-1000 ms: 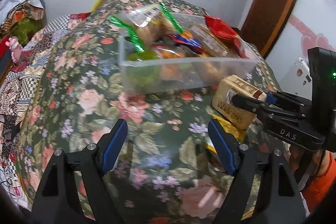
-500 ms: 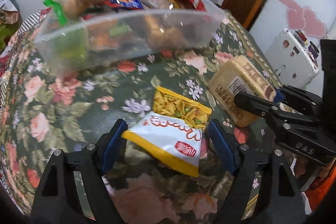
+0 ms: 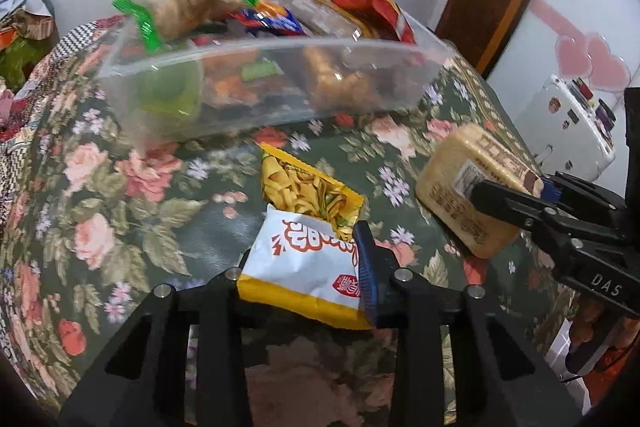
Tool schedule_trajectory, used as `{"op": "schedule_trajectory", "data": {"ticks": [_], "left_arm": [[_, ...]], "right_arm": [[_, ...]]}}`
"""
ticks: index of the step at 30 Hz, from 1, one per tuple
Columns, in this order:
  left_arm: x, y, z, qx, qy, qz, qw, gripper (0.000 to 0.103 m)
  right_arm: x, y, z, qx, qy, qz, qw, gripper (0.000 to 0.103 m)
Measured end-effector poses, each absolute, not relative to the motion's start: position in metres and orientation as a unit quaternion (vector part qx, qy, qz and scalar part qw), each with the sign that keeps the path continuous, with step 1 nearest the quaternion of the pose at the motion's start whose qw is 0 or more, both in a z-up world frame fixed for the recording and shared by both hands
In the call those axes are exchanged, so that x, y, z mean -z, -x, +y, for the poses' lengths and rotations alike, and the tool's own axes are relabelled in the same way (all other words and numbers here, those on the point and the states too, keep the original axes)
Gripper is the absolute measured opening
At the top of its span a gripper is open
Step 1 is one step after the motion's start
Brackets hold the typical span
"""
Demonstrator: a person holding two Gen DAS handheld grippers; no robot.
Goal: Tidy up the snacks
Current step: 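Grasp bread-like biscuit block with right gripper while left grasps yellow-white chip bag, then carry both snacks over the clear box and release them inside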
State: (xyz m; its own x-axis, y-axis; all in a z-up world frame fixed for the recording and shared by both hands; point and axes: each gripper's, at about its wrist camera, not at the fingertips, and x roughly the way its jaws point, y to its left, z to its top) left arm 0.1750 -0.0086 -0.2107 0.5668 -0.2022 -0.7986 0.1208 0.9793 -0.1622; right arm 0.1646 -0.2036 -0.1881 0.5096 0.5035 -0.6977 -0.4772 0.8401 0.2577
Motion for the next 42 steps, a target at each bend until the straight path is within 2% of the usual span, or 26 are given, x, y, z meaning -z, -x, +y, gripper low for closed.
{"op": "schedule_trajectory", "data": {"ticks": [13,23,42], "left_arm": [[0.146,-0.18,0.026,0.073,0.068,0.381,0.919,0.034],[0.12,-0.212,0.033,0.065,0.073,0.348,0.932,0.034],[0.15,-0.284,0.036,0.046,0.046,0.388,0.919,0.036]], "right_arm": [[0.142,-0.174,-0.185,-0.309,-0.02,0.34,0.888,0.033],[0.115,-0.203,-0.165,-0.317,-0.022,0.294,0.902,0.033],[0.123,-0.265,-0.123,-0.31,0.001,0.305,0.901,0.033]]}}
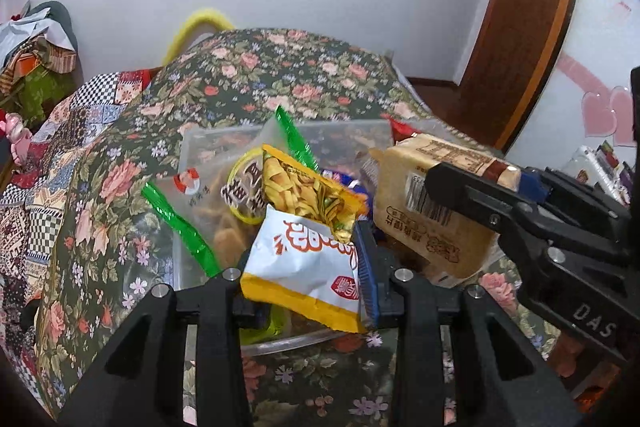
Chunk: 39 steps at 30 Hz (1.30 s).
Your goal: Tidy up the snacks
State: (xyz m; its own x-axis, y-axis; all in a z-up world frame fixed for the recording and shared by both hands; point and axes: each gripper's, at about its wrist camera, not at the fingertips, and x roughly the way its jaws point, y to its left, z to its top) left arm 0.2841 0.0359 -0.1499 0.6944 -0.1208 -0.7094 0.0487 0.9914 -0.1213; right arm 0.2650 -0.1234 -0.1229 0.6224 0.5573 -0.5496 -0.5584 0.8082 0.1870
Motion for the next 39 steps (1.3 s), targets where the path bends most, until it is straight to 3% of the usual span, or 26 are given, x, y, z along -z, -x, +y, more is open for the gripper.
{"op": "schedule_trajectory", "data": {"ticks": [4,6,17,25,29,33,36,39], "left_arm": [[0.155,-0.28,0.04,0.048,0.055,0.4,0.914,0.048],[0.153,-0.274,0.039,0.047,0.05,0.394,0.917,0.063],[0.102,-0.222,0.042,0.035,0.033,0.33,0.943,0.065],[0.031,-0.16,0.039,0.028,0.029,0.227,0.973,0.065],[0.007,-0.131,0.034,0.027,0.026,0.19,0.981,0.067],[-0.007,-0.107,0.029,0.026,0.027,0.163,0.986,0.082],[-0.013,-0.094,0.027,0.021,0.028,0.15,0.988,0.093],[-0.015,-0.086,0.025,0.017,0.026,0.143,0.989,0.096]], "right_arm": [[0.124,-0.262,-0.118,-0.313,0.015,0.314,0.897,0.035],[0.123,-0.26,-0.117,-0.314,0.021,0.315,0.895,0.038],[0.085,-0.226,-0.138,-0.305,0.01,0.282,0.91,0.056],[0.042,-0.185,-0.16,-0.306,0.005,0.236,0.922,0.059],[0.022,-0.161,-0.171,-0.303,-0.002,0.205,0.931,0.071],[0.011,-0.142,-0.178,-0.302,-0.011,0.185,0.935,0.085],[0.007,-0.135,-0.181,-0.297,-0.014,0.173,0.939,0.089],[0.008,-0.133,-0.183,-0.289,-0.017,0.167,0.942,0.102]]}}
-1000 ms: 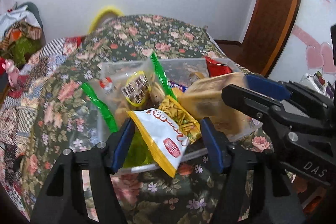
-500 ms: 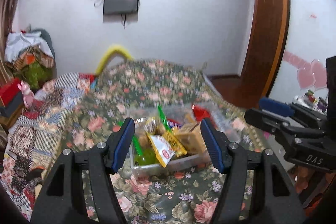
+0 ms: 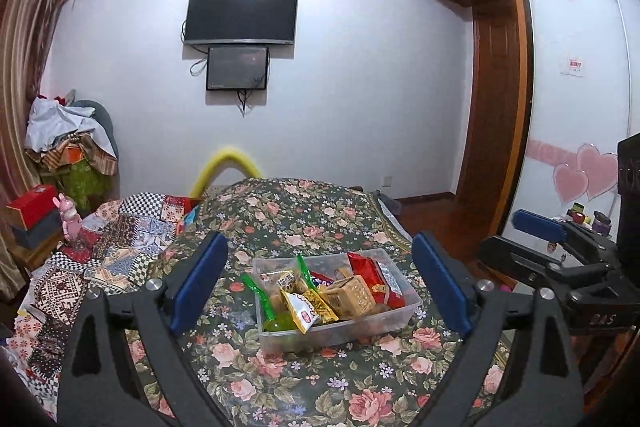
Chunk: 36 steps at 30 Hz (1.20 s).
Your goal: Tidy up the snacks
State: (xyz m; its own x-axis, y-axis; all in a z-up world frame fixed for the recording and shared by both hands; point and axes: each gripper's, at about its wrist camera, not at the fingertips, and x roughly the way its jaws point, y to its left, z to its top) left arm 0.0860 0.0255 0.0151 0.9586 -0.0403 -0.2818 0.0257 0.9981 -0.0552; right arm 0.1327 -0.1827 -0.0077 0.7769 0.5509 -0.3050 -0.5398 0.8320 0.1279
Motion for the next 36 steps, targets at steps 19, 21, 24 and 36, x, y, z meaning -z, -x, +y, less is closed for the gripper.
{"op": "schedule_trajectory", "data": {"ticks": [19,21,24,36], "left_arm": [[-0.005,-0.082,0.027,0.013,0.031,0.15,0.988,0.103],[-0.006,-0.081,0.027,0.013,0.03,0.149,0.988,0.103],[-0.007,-0.08,0.026,0.014,0.029,0.147,0.989,0.103],[-0.008,-0.078,0.026,0.016,0.032,0.144,0.989,0.103]], "right_arm": [[0.011,-0.116,-0.188,-0.266,-0.012,0.15,0.952,0.103],[0.011,-0.115,-0.188,-0.266,-0.012,0.149,0.952,0.103],[0.011,-0.115,-0.188,-0.264,-0.013,0.147,0.953,0.103],[0.008,-0.11,-0.19,-0.261,-0.015,0.141,0.955,0.103]]}}
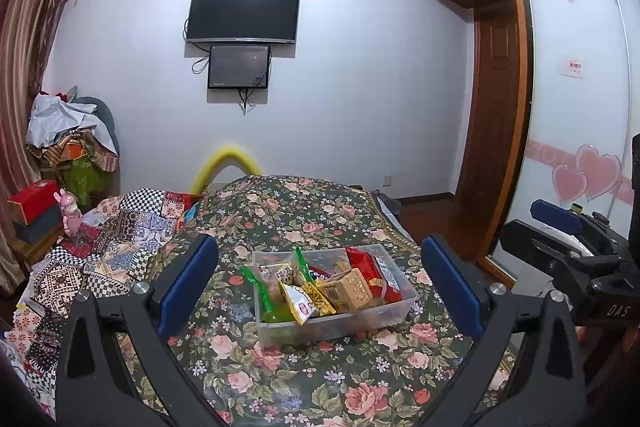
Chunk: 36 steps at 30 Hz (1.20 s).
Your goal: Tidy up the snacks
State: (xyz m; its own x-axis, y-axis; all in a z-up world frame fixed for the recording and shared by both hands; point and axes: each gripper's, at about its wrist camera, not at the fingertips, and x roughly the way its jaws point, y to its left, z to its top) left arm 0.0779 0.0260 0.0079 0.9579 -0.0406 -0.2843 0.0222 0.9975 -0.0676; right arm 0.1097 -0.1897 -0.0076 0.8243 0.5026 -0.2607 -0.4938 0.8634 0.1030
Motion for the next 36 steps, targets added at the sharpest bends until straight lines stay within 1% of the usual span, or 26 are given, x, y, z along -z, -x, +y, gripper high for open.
{"op": "schedule_trajectory", "data": {"ticks": [36], "left_arm": [[-0.0057,-0.0797,0.0245,0.035,0.038,0.156,0.986,0.103]], "right_arm": [[0.0076,-0.1099,-0.1863,-0.255,-0.013,0.15,0.955,0.103]]}}
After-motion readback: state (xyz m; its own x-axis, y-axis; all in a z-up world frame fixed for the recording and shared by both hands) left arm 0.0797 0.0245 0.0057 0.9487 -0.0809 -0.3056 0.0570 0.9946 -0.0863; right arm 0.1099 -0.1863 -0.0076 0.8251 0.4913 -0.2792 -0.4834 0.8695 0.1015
